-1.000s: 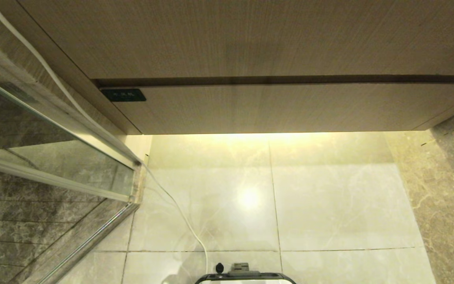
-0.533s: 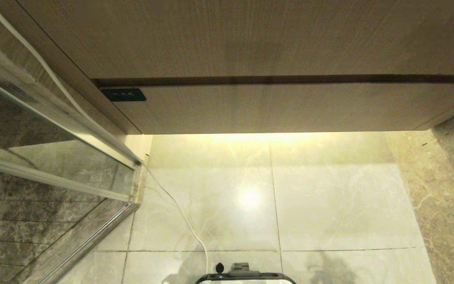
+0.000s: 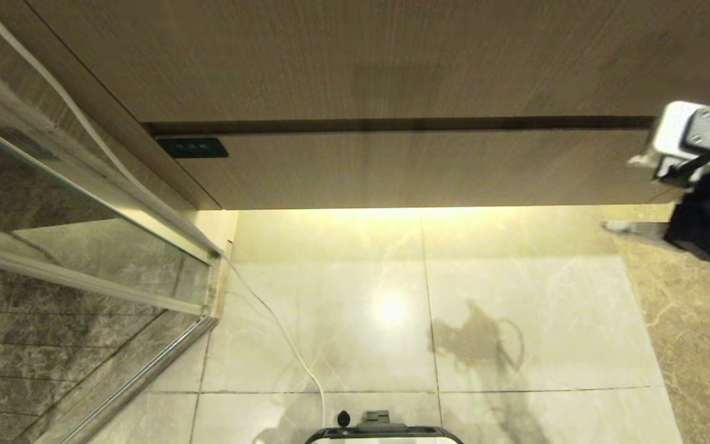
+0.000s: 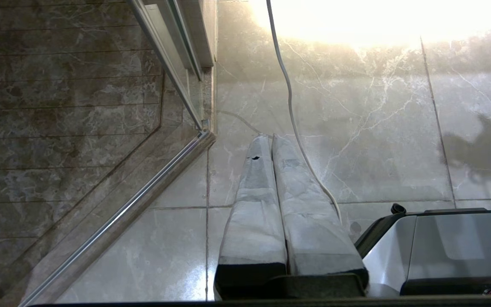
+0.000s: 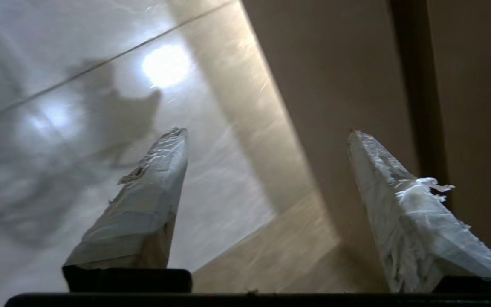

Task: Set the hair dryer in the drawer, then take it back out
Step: Pull open the drawer

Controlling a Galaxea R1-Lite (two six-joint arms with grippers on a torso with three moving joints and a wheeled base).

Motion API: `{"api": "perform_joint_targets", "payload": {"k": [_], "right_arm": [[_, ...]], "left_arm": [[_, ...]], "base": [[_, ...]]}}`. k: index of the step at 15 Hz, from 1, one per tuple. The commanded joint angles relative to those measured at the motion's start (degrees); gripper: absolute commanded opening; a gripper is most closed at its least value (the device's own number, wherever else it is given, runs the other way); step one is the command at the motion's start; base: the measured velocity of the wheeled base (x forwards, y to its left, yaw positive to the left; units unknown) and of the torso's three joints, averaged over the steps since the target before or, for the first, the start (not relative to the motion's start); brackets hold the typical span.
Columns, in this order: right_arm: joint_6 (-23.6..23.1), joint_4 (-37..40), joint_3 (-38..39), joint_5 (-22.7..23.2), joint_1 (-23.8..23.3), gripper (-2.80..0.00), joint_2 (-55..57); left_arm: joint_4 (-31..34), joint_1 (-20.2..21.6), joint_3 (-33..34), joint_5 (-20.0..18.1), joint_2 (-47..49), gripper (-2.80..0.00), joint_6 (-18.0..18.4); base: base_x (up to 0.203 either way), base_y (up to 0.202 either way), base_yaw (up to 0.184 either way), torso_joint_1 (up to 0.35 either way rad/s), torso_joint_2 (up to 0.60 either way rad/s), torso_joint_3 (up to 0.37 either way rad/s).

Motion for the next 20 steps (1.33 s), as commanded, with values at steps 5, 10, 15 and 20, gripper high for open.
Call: {"api": "perform_joint_targets", "payload": {"k": [5, 10, 15, 20], "right_arm": [[-10.9, -44.0, 10.7, 16.9, -3.6, 0.0, 16.0], [-11.8, -48.6, 4.9, 23.1, -7.9, 0.0, 22.7], [-11.5, -41.2, -3.7, 22.8, -8.1, 0.0, 27.2], [-11.5, -37.9, -9.1, 22.8, -8.2, 0.0, 30.5]], "left_arm": [[0.0, 0.0, 0.1, 0.0, 0.0, -2.8, 0.0], [0.0, 0.0, 0.1, 0.0, 0.0, -2.8, 0.0], [0.0, -0.1, 0.1, 0.0, 0.0, -2.8, 0.0], [0.0, -0.1, 0.1, 0.0, 0.0, -2.8, 0.0]], "base": [[0.0, 0.0, 0.0, 0.0, 0.0, 0.0], [0.0, 0.0, 0.0, 0.0, 0.0, 0.0], [0.0, 0.0, 0.0, 0.0, 0.0, 0.0], [0.0, 0.0, 0.0, 0.0, 0.0, 0.0]]}}
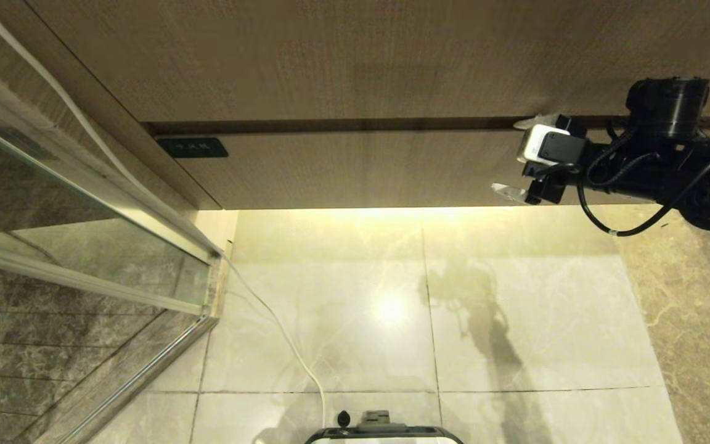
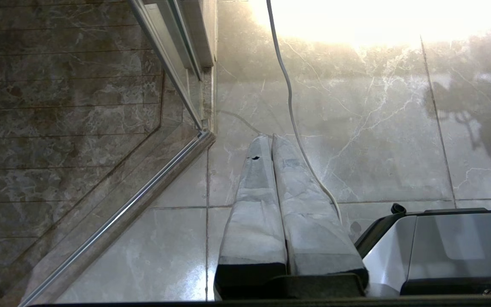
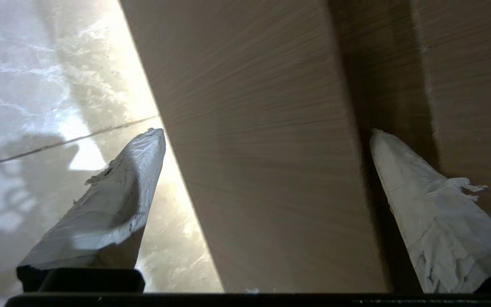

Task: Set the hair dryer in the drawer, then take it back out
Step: Pull open the drawer

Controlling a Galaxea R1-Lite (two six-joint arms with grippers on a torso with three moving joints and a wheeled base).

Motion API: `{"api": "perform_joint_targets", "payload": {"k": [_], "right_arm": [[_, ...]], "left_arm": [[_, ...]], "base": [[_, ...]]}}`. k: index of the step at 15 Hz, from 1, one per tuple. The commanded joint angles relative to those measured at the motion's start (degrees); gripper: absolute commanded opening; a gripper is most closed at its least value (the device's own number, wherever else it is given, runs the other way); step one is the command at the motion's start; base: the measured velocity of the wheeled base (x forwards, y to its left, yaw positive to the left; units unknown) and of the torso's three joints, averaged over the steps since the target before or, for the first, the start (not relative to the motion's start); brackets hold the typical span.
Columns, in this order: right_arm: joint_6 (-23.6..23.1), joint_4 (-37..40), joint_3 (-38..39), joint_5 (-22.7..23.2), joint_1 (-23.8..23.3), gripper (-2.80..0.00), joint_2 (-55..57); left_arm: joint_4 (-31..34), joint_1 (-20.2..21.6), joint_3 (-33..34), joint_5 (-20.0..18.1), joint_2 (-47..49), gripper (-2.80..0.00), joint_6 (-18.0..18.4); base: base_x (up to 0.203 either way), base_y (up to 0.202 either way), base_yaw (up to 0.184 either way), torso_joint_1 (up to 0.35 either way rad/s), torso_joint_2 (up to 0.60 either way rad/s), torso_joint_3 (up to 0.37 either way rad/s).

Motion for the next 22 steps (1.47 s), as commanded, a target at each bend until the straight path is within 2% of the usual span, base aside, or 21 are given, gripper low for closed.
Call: {"api": "perform_joint_targets", "payload": {"k": [1, 7, 10, 11, 12, 16, 22], "right_arm": [[-0.4, -0.4, -2.7, 0.2, 0.0, 0.0, 2.2], [-0.8, 1.6, -3.8, -0.1, -1.4, 0.0, 4.4], [-2.3, 12.4, -6.5, -0.1, -2.6, 0.0, 4.8], [-3.3, 15.5, -7.7, 0.2, -3.1, -2.47, 4.8], [-3.6, 16.0, -7.3, -0.2, -3.3, -2.8, 5.0], [-3.1, 15.0, -8.3, -0.3, -3.2, -2.8, 5.7], [-3.1, 14.2, -6.0, -0.1, -3.0, -2.8, 3.8]], "left_arm": [[0.0, -0.1, 0.1, 0.0, 0.0, -2.8, 0.0], [0.0, 0.0, 0.1, 0.0, 0.0, -2.8, 0.0], [0.0, -0.1, 0.1, 0.0, 0.0, -2.8, 0.0], [0.0, 0.0, 0.1, 0.0, 0.0, -2.8, 0.1], [0.0, 0.0, 0.1, 0.0, 0.0, -2.8, 0.0], [0.0, 0.0, 0.1, 0.0, 0.0, -2.8, 0.0], [0.0, 0.0, 0.1, 0.0, 0.0, -2.8, 0.0]], "base": [[0.0, 0.0, 0.0, 0.0, 0.0, 0.0], [0.0, 0.0, 0.0, 0.0, 0.0, 0.0], [0.0, 0.0, 0.0, 0.0, 0.0, 0.0], [0.0, 0.0, 0.0, 0.0, 0.0, 0.0], [0.0, 0.0, 0.0, 0.0, 0.0, 0.0], [0.0, 0.0, 0.0, 0.0, 0.0, 0.0], [0.0, 0.0, 0.0, 0.0, 0.0, 0.0]]}}
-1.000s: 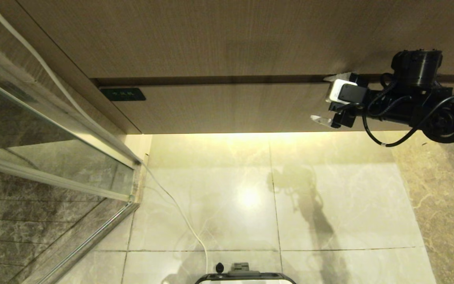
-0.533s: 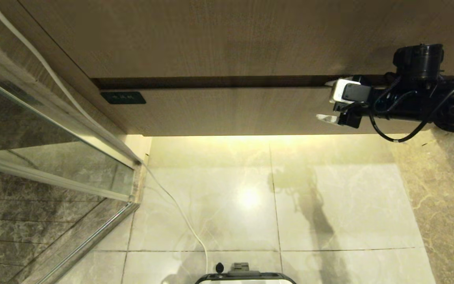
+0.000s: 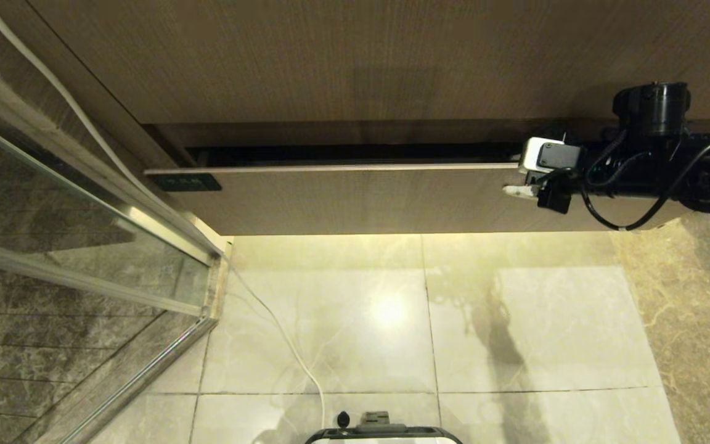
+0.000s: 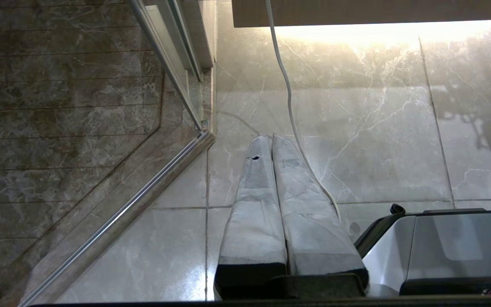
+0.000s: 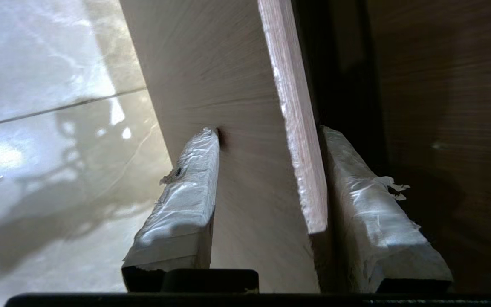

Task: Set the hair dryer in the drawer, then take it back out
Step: Pull open the drawer

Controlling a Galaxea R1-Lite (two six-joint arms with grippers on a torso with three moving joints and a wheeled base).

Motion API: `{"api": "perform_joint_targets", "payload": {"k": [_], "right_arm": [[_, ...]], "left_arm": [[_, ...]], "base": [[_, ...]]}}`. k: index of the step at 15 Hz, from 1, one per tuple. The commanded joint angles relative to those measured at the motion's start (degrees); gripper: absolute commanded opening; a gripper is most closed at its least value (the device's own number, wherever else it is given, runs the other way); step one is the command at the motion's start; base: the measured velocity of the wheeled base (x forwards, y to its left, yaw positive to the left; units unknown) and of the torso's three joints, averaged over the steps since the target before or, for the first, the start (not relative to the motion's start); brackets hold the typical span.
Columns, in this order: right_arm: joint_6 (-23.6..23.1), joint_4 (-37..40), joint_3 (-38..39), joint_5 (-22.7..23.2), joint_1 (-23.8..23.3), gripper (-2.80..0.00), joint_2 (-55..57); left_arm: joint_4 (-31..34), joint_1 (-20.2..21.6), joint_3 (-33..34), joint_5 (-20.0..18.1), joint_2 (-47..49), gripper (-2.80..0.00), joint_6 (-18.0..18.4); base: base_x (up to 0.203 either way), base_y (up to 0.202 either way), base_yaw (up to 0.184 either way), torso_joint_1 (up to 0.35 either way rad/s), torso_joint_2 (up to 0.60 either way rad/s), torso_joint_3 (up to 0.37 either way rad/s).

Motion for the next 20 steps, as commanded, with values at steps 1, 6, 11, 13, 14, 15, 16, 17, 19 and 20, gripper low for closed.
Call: {"api": "perform_joint_targets", "payload": {"k": [1, 6, 11, 13, 14, 15, 16, 17, 19, 20], "right_arm": [[-0.5, -0.8, 1.5, 0.1, 0.0, -2.8, -1.4], [2.9, -0.1, 3.4, 0.5, 0.1, -2.8, -4.6], [7.9, 3.0, 8.7, 2.4, 0.1, -2.8, -9.6], [8.0, 3.3, 11.8, 2.6, 0.1, 0.0, -12.0], [8.0, 3.2, 13.2, 2.7, 0.3, 0.0, -13.2], [7.9, 3.3, 14.3, 2.7, 0.5, 0.0, -14.4], [7.9, 3.3, 15.7, 2.7, 0.7, 0.0, -15.5], [7.9, 3.4, 16.9, 2.6, 0.8, 0.0, -16.8], [8.0, 3.4, 19.2, 2.5, 0.9, 0.0, -19.0], [8.0, 3.5, 19.9, 2.4, 0.9, 0.0, -19.6]], "left_arm": [[0.0, 0.0, 0.1, 0.0, 0.0, -2.8, 0.0], [0.0, 0.0, 0.1, 0.0, 0.0, -2.8, 0.0], [0.0, 0.0, 0.1, 0.0, 0.0, -2.8, 0.0], [0.0, 0.0, 0.1, 0.0, 0.0, -2.8, 0.0], [0.0, 0.0, 0.1, 0.0, 0.0, -2.8, 0.0], [0.0, 0.0, 0.1, 0.0, 0.0, -2.8, 0.0], [0.0, 0.0, 0.1, 0.0, 0.0, -2.8, 0.0], [0.0, 0.0, 0.1, 0.0, 0.0, -2.8, 0.0], [0.0, 0.0, 0.1, 0.0, 0.0, -2.8, 0.0], [0.0, 0.0, 0.0, 0.0, 0.0, -2.8, 0.0]], "base": [[0.0, 0.0, 0.0, 0.0, 0.0, 0.0], [0.0, 0.0, 0.0, 0.0, 0.0, 0.0], [0.0, 0.0, 0.0, 0.0, 0.0, 0.0], [0.0, 0.0, 0.0, 0.0, 0.0, 0.0], [0.0, 0.0, 0.0, 0.0, 0.0, 0.0], [0.0, 0.0, 0.0, 0.0, 0.0, 0.0], [0.0, 0.0, 0.0, 0.0, 0.0, 0.0], [0.0, 0.0, 0.0, 0.0, 0.0, 0.0], [0.0, 0.0, 0.0, 0.0, 0.0, 0.0], [0.0, 0.0, 0.0, 0.0, 0.0, 0.0]]}}
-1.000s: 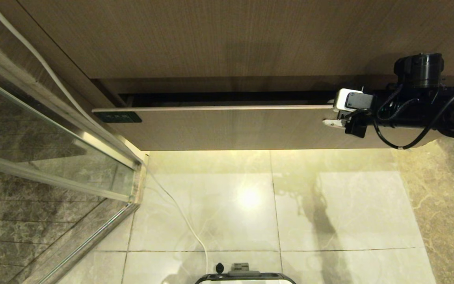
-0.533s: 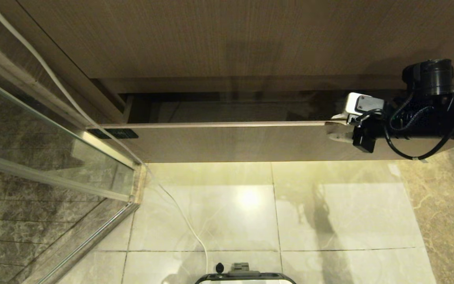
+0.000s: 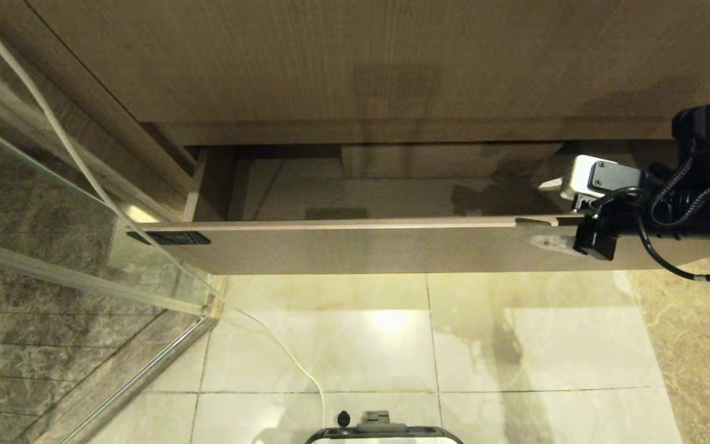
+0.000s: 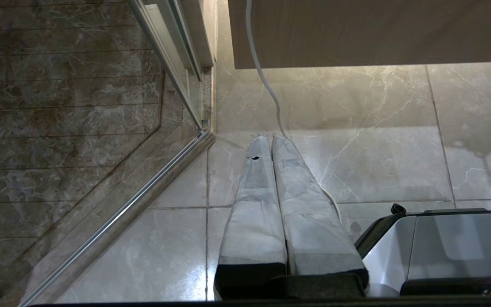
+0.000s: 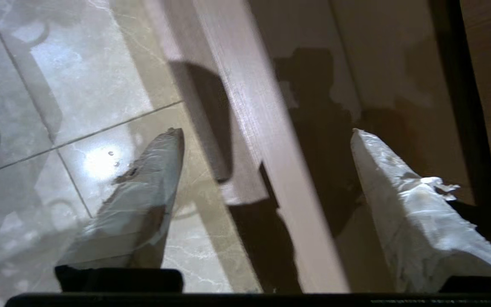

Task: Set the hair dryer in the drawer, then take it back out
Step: Pull open the drawer

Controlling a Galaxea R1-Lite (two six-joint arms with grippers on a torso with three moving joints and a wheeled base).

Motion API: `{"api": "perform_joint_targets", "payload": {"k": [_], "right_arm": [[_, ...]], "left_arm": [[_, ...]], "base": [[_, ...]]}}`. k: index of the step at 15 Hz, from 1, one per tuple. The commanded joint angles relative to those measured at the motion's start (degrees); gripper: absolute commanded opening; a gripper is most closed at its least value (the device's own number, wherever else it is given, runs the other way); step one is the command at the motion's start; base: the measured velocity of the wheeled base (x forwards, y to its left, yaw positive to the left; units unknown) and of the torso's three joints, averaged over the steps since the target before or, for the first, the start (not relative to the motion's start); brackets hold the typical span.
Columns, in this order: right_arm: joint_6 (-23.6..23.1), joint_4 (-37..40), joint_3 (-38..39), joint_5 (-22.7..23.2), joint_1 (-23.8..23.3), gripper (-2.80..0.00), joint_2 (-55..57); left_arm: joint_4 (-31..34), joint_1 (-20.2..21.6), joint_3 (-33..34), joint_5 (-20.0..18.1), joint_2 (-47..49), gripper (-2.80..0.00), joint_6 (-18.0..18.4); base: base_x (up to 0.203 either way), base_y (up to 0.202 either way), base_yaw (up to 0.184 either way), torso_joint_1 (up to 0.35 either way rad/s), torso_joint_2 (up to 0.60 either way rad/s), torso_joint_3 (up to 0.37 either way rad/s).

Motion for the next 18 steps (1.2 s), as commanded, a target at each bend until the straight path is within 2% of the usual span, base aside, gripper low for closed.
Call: {"api": "perform_joint_targets", "payload": {"k": [1, 7, 10, 13, 14, 18], "right_arm": [[-0.4, 0.5, 2.4, 0.1, 0.1, 0.0, -3.7], [-0.5, 5.2, 8.1, 0.2, 0.0, 0.0, -10.1], [0.6, 9.8, 8.1, 0.4, -0.2, 0.0, -14.0], [9.1, 11.8, 8.7, 1.3, -0.8, 0.0, -18.6], [11.9, 12.6, 8.9, 1.4, -1.4, -2.8, -20.3], [13.5, 17.0, 8.4, -1.7, -3.3, -2.8, -23.4]], "left_arm": [[0.0, 0.0, 0.1, 0.0, 0.0, -2.8, 0.0], [0.0, 0.0, 0.1, 0.0, 0.0, -2.8, 0.0], [0.0, 0.0, 0.1, 0.0, 0.0, -2.8, 0.0], [0.0, 0.0, 0.1, 0.0, 0.0, -2.8, 0.0], [0.0, 0.0, 0.0, 0.0, 0.0, -2.8, 0.0], [0.0, 0.0, 0.1, 0.0, 0.0, -2.8, 0.0]], "base": [[0.0, 0.0, 0.0, 0.0, 0.0, 0.0], [0.0, 0.0, 0.0, 0.0, 0.0, 0.0], [0.0, 0.0, 0.0, 0.0, 0.0, 0.0], [0.0, 0.0, 0.0, 0.0, 0.0, 0.0], [0.0, 0.0, 0.0, 0.0, 0.0, 0.0], [0.0, 0.0, 0.0, 0.0, 0.0, 0.0]]}}
